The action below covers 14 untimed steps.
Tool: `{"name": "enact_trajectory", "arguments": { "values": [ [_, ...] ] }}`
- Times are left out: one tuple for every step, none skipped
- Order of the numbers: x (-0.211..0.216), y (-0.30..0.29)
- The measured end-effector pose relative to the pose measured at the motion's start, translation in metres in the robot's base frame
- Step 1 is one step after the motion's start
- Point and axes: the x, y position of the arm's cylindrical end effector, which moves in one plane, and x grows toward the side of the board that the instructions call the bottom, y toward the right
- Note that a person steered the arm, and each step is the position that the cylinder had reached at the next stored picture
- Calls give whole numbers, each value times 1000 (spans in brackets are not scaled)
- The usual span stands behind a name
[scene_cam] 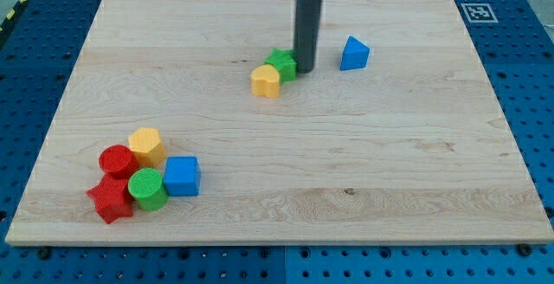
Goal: Push the green star towards top center
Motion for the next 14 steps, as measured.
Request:
{"name": "enact_trajectory", "arguments": {
  "values": [
    [3,-24],
    [29,-17],
    [53,-15],
    [53,-61],
    [46,-89],
    [9,-86],
    [-10,-71],
    [-9,-66],
    [26,-66],
    [36,-49],
    [32,-12],
    [25,2],
    [8,8],
    [-3,-4]
  ]
}}
